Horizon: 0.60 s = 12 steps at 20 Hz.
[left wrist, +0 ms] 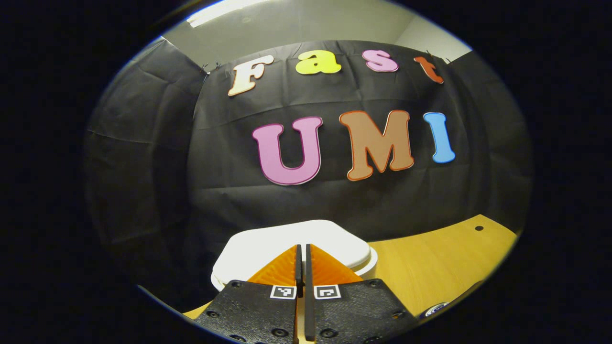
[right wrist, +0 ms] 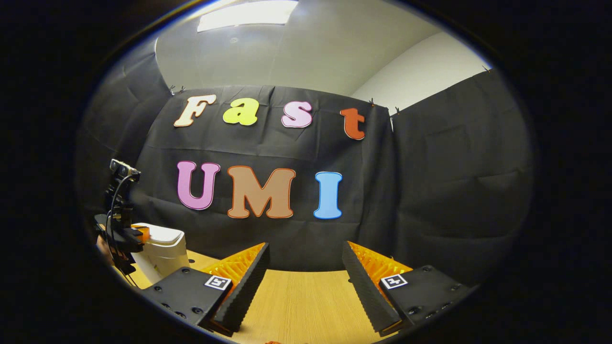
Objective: Press the lid of the desktop garbage bin to open it, pick up the crumpled paper on the desktop and throw it into the bin, then pick up the pop can on the desktop and drop it into the bin, and finally close the garbage bin lid.
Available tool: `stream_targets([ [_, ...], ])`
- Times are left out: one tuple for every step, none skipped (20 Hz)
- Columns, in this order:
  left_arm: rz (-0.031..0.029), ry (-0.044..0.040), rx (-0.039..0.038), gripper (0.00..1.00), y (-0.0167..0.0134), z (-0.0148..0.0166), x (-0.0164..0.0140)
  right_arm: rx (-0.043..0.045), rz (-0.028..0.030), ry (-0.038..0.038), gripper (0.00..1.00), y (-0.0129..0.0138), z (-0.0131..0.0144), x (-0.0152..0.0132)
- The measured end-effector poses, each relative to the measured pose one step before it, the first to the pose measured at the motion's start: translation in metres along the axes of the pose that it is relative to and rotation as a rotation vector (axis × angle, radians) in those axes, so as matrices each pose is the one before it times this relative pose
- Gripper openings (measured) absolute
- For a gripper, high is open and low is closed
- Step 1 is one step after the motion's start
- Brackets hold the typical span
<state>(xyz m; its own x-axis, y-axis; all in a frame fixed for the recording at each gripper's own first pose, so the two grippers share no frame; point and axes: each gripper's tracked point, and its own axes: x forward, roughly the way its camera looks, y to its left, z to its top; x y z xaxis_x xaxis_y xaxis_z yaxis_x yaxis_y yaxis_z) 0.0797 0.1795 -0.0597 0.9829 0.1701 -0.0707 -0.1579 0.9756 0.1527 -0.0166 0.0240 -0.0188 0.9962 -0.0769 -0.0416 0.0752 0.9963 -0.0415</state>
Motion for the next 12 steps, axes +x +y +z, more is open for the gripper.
stream_targets([
  [-0.00548,-0.03863,0.00623,0.01,-0.00264,0.0157,-0.00398,0.00025,0.00405,-0.00251,0.97,-0.00072,0.00098,0.00315],
  [-0.00612,-0.03405,0.00707,0.03,-0.00259,0.01362,-0.00272,0.00217,0.00602,-0.00423,0.97,-0.00043,0.00186,0.00159],
  [-0.01234,-0.02025,-0.00097,0.12,-0.00501,0.01178,-0.00239,0.00224,0.00524,-0.00505,0.97,-0.00069,0.00219,0.00208],
  [-0.01705,-0.01325,-0.00601,0.18,-0.00773,0.00802,-0.00339,0.00169,0.00511,-0.00525,0.98,-0.00071,0.00187,0.00281],
  [-0.01022,-0.01176,-0.00584,0.26,-0.00519,0.00801,-0.00405,0.00137,0.00466,-0.00512,0.97,-0.00122,0.00069,0.00233],
  [-0.00983,-0.00652,-0.00646,0.31,-0.00435,0.00652,-0.00541,0.0003,0.00696,-0.0037,0.97,0.00023,0.00139,0.00255],
  [-0.00062,-0.00737,-0.00275,0.5,-0.00385,0.00605,-0.00396,-0.00078,0.00669,-0.00267,0.97,-0.0007,0.00045,0.00239],
  [-0.00184,-0.00612,-0.00325,0.68,-0.0048,0.00474,-0.00487,0.00043,0.00679,-0.00083,0.97,-0.00063,0.00059,0.00365],
  [-0.00684,-0.00277,-0.0061,0.86,-0.00577,0.00436,-0.00662,0.00196,0.00585,0.00161,0.97,-0.00109,0.00008,0.0026],
  [-0.00717,-0.0077,-0.00974,0.92,-0.00687,0.00304,-0.0059,0.00286,0.005,0.00311,0.97,-0.00106,-0.00064,0.00275],
  [-0.00995,-0.00378,-0.0117,0.89,-0.00735,0.00324,-0.00655,0.00307,0.00653,0.00677,0.97,-0.00042,-0.00257,0.00216],
  [-0.00489,-0.00456,-0.01373,0.96,-0.00489,0.00287,-0.0051,0.00382,0.00662,0.01164,0.97,-0.00062,-0.00351,0.00277],
])
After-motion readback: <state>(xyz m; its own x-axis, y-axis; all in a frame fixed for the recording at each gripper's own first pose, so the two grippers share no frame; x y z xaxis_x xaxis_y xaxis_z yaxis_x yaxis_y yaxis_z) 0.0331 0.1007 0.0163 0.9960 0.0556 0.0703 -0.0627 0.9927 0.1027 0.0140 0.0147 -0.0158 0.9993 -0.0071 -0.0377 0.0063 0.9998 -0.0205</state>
